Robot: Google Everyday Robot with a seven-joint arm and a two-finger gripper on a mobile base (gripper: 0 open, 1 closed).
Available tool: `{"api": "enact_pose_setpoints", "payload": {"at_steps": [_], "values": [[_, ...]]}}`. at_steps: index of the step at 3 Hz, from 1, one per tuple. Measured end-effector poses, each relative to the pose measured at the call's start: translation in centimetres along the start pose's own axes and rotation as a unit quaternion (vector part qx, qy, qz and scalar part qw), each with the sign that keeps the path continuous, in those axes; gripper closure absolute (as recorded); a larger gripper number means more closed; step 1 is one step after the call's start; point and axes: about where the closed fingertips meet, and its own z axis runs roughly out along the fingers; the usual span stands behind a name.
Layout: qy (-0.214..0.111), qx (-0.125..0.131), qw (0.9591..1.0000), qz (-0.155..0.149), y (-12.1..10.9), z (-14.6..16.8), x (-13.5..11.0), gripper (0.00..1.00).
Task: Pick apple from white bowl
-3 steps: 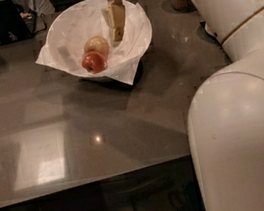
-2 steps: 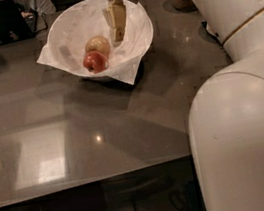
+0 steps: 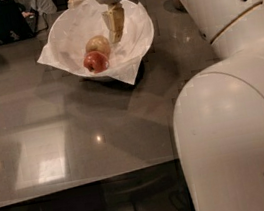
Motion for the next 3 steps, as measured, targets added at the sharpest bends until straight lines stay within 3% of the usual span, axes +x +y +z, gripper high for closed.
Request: {"api": "enact_pose_setpoints", "payload": {"at_steps": [1, 3], "values": [[-0.001, -0.024, 0.9992, -0.031, 0.6, 1.3, 0.9, 0.32], [-0.014, -0.046, 0.9978, -0.045, 1.6, 3.7, 2.4, 0.32]]}}
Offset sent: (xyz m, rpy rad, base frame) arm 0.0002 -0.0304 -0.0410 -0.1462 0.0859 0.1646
